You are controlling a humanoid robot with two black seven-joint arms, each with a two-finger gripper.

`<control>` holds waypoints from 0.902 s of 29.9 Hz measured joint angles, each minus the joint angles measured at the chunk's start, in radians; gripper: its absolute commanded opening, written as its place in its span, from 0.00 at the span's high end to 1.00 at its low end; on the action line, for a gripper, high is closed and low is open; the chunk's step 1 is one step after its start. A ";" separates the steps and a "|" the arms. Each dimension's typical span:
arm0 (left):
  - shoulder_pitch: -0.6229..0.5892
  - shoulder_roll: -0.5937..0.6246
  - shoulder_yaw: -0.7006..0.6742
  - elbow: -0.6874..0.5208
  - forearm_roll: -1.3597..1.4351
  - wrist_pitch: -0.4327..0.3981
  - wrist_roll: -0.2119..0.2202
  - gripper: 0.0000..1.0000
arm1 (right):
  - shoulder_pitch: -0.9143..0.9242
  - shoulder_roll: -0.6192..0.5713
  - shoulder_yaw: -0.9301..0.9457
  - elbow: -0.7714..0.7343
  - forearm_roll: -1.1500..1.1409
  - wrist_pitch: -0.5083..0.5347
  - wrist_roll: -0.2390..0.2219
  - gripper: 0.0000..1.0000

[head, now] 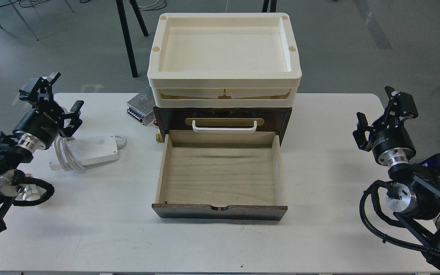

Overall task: Put charging cable into cabinet
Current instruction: 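Move the left gripper toward the white charging brick and cable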

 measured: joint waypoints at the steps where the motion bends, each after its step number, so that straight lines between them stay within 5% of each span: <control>1: 0.000 0.000 0.000 0.001 0.001 0.000 0.000 0.00 | 0.000 0.000 0.000 0.000 0.000 0.000 0.000 0.01; 13: -0.008 0.011 0.018 0.037 0.032 -0.001 0.000 0.00 | 0.000 0.000 0.000 0.000 0.000 0.000 0.000 0.01; 27: -0.183 0.302 0.041 0.037 0.616 0.045 0.000 0.00 | 0.000 0.000 0.002 0.000 0.000 0.000 0.000 0.01</control>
